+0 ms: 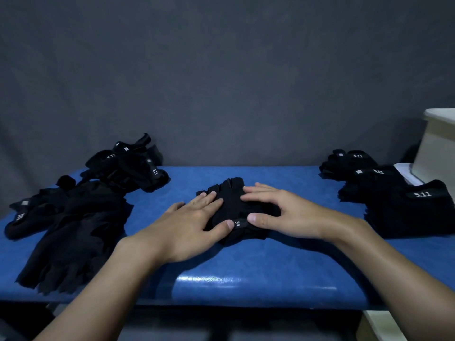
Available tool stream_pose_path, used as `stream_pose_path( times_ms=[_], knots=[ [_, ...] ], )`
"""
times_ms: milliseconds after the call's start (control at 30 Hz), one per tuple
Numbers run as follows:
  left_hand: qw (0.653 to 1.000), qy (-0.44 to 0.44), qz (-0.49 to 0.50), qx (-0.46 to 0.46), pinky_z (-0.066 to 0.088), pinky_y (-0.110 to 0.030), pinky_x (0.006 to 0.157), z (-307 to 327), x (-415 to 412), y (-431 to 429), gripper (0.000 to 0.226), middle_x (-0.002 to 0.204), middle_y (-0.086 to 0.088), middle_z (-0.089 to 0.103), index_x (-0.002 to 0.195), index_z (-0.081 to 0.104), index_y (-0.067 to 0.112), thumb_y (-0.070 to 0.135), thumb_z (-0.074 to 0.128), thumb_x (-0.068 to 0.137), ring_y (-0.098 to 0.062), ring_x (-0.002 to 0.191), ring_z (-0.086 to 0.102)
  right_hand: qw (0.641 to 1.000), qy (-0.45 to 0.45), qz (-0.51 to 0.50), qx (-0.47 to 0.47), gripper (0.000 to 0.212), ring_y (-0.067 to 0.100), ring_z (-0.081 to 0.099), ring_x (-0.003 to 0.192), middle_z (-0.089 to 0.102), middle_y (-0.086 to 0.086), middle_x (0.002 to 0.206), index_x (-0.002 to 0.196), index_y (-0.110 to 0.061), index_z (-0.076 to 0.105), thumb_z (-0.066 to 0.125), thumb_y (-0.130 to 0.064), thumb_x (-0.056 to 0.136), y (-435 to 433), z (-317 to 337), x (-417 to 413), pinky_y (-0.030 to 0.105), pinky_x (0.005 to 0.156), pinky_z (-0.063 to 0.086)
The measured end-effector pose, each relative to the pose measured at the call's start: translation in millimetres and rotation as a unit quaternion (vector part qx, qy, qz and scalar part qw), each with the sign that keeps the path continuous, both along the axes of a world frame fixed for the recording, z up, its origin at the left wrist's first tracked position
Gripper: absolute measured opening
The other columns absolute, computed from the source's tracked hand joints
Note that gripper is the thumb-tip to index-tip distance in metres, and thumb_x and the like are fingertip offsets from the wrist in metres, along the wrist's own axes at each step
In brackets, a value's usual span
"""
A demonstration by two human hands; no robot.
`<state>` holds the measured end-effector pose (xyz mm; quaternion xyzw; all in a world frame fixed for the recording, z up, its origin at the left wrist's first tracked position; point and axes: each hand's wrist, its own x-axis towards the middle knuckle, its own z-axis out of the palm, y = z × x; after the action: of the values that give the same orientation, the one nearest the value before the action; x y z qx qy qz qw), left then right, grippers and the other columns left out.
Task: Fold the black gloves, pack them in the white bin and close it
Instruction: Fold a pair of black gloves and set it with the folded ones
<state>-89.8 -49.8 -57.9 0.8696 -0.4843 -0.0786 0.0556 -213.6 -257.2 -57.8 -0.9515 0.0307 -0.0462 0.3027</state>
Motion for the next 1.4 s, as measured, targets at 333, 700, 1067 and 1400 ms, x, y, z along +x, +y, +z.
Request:
stream_pose_path(
  times_ms=[333, 700, 1067, 1400],
  knots=[
    [0.997, 0.037, -0.001, -0.065, 0.007, -0.039, 0.124, 3, -3, 4, 0.069, 0.166, 0.012, 0.004, 0.156, 0.022, 0.031, 0.065, 0.027, 0.097, -0.001, 0.151, -0.003, 0.997, -0.068, -0.035, 0.000, 0.040, 0.000, 0.032, 0.140, 0.047, -0.018, 0.144, 0.125, -0.035, 0.063, 0.067, -0.048, 0.087, -3, -9, -4, 0.036, 0.117, 0.030],
    [0.980, -0.004, -0.083, -0.182, 0.037, -0.013, 0.103, 18, -8, 28, 0.052, 0.132, 0.025, 0.055, 0.135, 0.057, 0.035, 0.038, 0.073, 0.085, 0.008, 0.122, 0.049, 0.996, -0.084, 0.013, 0.007, 0.027, 0.003, 0.054, 0.110, 0.064, -0.017, 0.106, 0.101, -0.033, 0.072, 0.080, -0.039, 0.076, 2, 6, -17, 0.032, 0.100, 0.042],
    [0.979, 0.002, -0.043, -0.201, 0.046, -0.030, 0.101, 13, -9, 28, 0.050, 0.130, 0.024, 0.059, 0.140, 0.049, 0.040, 0.054, 0.055, 0.093, 0.004, 0.119, 0.054, 0.990, -0.129, -0.011, 0.057, 0.029, -0.002, 0.059, 0.092, 0.066, -0.013, 0.101, 0.107, -0.026, 0.071, 0.080, -0.018, 0.081, 8, 7, -14, 0.012, 0.084, 0.041],
    [0.984, -0.029, -0.058, -0.167, 0.043, -0.030, 0.103, 8, -11, 24, 0.060, 0.139, 0.024, 0.052, 0.145, 0.037, 0.044, 0.050, 0.056, 0.088, -0.002, 0.125, 0.050, 0.999, -0.042, 0.018, 0.027, 0.044, -0.003, 0.057, 0.109, 0.059, -0.020, 0.114, 0.119, -0.030, 0.068, 0.082, -0.031, 0.077, 7, 6, -17, 0.020, 0.099, 0.043]
  ],
)
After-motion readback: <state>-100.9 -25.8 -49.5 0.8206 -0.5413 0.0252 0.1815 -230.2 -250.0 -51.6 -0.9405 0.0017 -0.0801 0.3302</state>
